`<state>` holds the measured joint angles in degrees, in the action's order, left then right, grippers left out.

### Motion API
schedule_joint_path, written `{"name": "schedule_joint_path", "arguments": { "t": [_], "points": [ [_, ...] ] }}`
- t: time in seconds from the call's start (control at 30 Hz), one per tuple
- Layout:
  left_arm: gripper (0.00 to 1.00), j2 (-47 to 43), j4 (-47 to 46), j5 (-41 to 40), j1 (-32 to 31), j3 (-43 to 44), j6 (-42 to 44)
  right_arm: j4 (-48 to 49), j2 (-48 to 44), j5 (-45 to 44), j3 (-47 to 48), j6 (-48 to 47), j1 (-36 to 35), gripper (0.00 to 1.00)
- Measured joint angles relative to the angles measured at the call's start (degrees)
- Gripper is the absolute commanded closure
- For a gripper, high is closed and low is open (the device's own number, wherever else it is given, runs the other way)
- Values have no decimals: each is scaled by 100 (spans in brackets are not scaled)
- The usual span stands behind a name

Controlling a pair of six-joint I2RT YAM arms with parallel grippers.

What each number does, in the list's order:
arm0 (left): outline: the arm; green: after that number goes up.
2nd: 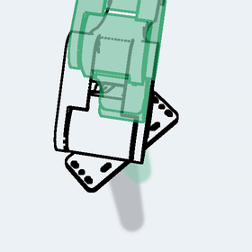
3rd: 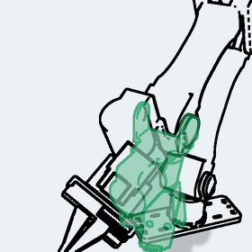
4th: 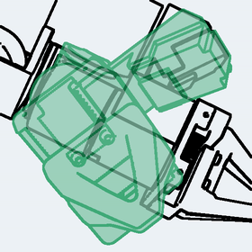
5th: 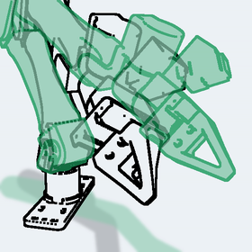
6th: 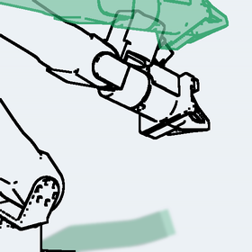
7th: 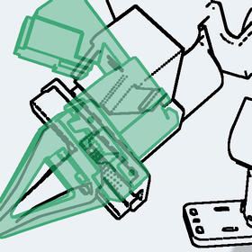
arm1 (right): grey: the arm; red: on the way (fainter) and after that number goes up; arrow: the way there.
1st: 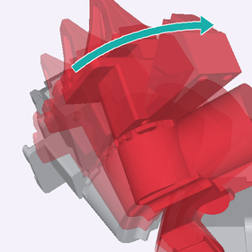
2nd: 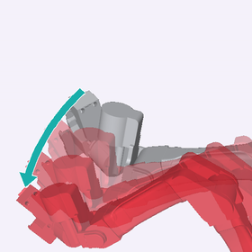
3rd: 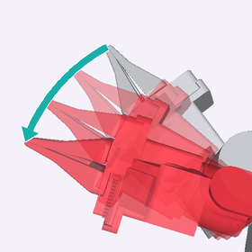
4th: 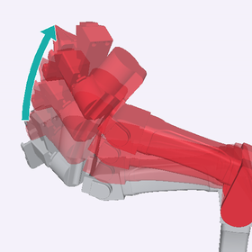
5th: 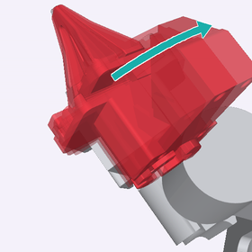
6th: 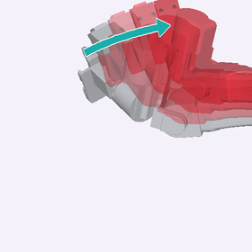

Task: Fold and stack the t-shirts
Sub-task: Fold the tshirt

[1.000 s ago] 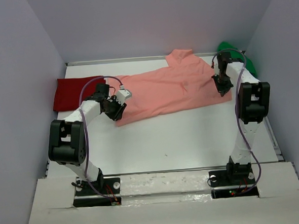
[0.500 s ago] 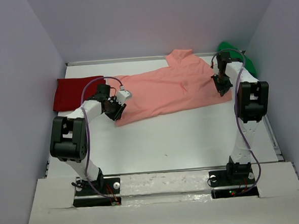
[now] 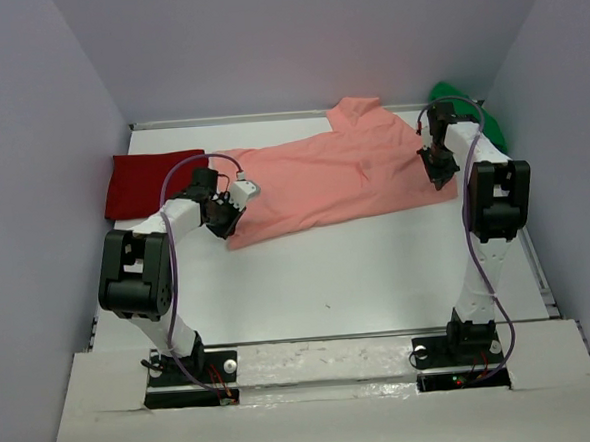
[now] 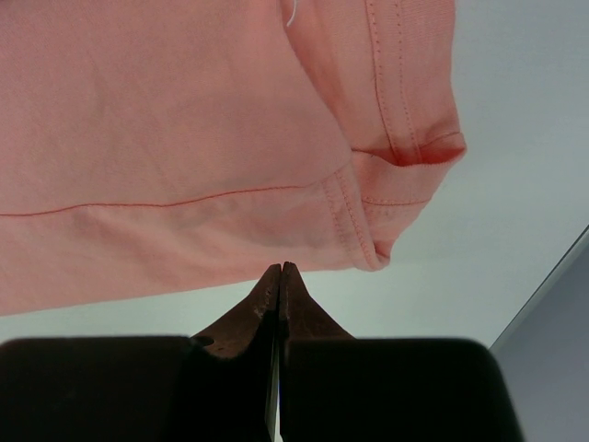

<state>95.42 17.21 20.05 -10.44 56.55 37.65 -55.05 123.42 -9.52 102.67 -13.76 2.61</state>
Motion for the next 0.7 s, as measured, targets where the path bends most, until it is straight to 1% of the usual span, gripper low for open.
{"name": "schedule_joint_path", "arguments": {
  "t": [0.53,0.7],
  "points": [
    [100,0,9,26,-2,31,-24,-2,7,-101,-44,0,0,100],
    [100,-94,-68,-160,-24,48,-92,0,7,-120,-50,2,0,100]
  ]
}}
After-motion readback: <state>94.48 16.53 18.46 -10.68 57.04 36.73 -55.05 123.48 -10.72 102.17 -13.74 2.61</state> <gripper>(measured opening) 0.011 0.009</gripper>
